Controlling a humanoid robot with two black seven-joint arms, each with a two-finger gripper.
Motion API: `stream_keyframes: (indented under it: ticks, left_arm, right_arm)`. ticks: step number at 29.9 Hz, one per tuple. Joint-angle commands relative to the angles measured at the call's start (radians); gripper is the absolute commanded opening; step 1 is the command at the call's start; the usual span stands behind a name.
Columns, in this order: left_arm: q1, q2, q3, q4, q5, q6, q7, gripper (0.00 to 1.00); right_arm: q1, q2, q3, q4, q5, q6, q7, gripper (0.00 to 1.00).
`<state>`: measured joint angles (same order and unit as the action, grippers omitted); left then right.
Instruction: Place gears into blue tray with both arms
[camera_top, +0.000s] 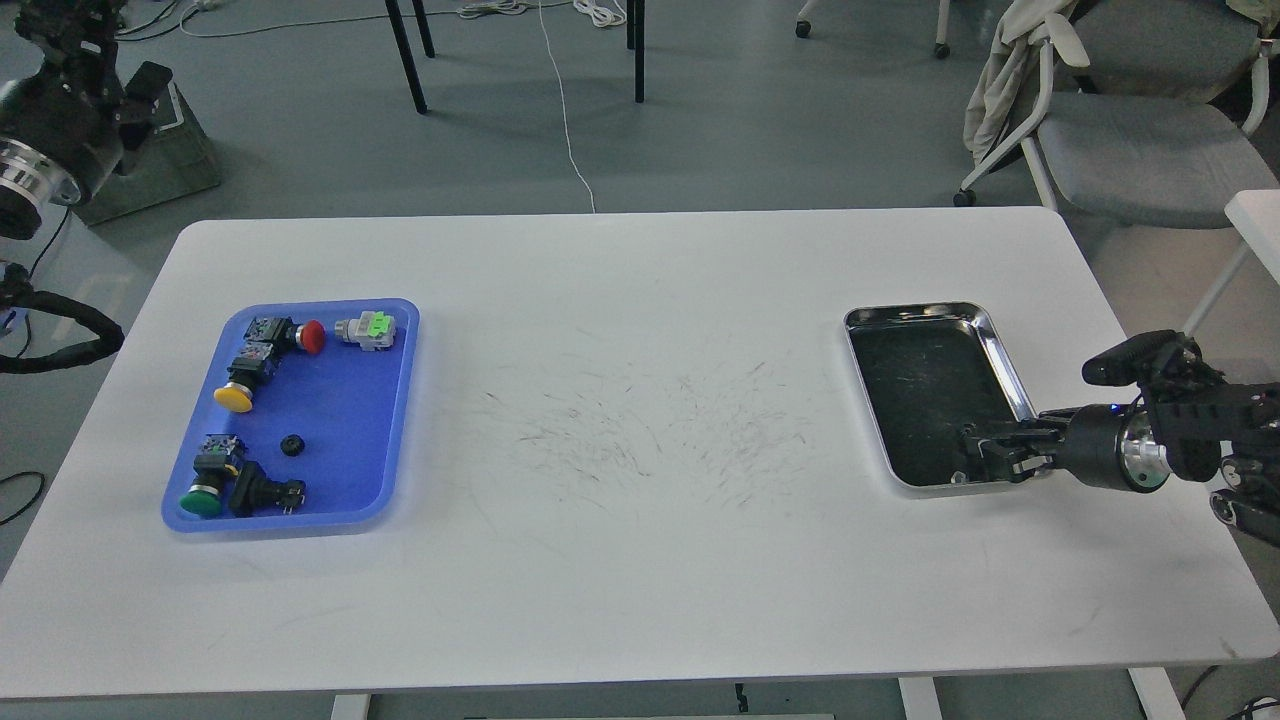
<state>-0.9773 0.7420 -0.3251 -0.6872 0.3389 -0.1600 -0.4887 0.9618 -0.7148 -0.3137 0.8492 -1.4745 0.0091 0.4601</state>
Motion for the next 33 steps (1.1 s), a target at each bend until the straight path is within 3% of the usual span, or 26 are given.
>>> stream_keyframes:
  ticks: [1,12,16,18,21,26,33]
  left_arm:
    - [-0.001,0.0,0.0,0.0,-0.001,0.0,0.0,0.97]
    - [-0.001,0.0,-0.002,0.0,-0.005,0.0,0.0,0.97]
    - [-0.001,0.0,-0.003,0.0,-0.005,0.0,0.0,0.97]
    - [-0.001,0.0,-0.003,0.0,-0.005,0.0,0.0,0.97]
    - [-0.001,0.0,-0.003,0.0,-0.005,0.0,0.0,0.97]
    - [-0.001,-0.003,-0.003,0.0,-0.003,0.0,0.0,0.97]
    - [-0.003,-0.001,-0.003,0.0,-0.001,0.0,0.0,0.97]
  right_arm:
    - [0.002,0.0,-0.001,-0.004,0.0,0.0,-0.001,0.52]
    - [0.003,0.046,0.005,-0.041,0.003,-0.003,-0.008,0.52]
    - [-0.001,0.046,0.004,-0.035,0.003,-0.001,-0.001,0.4]
    - [0.0,0.052,-0.004,-0.035,0.003,0.0,0.0,0.28]
    - [0.002,0.052,-0.008,-0.032,0.0,0.008,0.003,0.17]
    - [0.005,0.046,-0.01,-0.032,0.0,0.012,0.005,0.03]
    - [0.034,0.046,-0.007,-0.035,0.005,0.012,0.006,0.01]
